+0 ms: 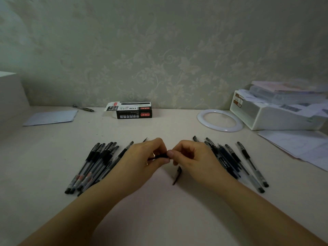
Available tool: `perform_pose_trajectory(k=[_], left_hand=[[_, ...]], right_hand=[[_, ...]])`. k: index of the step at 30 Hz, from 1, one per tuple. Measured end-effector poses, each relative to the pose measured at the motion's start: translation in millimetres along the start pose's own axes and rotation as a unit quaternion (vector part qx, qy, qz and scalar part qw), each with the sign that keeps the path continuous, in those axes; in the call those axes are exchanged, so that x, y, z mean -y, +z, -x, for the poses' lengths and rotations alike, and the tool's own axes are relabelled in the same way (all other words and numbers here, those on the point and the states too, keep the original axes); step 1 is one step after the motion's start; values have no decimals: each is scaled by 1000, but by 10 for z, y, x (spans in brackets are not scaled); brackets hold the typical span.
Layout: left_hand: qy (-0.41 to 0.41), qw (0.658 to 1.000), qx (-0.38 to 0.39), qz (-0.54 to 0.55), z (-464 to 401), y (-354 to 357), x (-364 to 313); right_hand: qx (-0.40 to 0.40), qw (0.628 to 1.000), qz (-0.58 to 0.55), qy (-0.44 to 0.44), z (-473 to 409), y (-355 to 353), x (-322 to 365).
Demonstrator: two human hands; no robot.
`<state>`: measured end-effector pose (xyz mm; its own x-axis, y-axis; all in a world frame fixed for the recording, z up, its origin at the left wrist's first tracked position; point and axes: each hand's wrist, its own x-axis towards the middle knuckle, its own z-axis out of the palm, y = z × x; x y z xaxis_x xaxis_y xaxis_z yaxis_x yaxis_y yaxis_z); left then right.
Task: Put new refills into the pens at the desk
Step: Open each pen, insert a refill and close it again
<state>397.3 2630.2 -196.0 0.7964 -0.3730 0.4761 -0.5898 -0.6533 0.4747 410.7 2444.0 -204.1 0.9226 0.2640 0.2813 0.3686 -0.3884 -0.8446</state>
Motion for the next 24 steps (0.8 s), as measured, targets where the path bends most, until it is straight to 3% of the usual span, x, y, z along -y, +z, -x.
perform_pose_trajectory(k=[8, 18, 24], left_hand=[[2, 999, 36, 11, -15, -10, 21], [6, 1000, -22, -2, -10, -6, -17], [-7, 1000, -12, -19, -16, 16, 14]], right_hand=[[-7, 1000, -24, -11, 3, -44, 37], [-19, 1000, -23, 0, 2, -47, 35], [-31, 998, -61, -6, 8, -62, 64]])
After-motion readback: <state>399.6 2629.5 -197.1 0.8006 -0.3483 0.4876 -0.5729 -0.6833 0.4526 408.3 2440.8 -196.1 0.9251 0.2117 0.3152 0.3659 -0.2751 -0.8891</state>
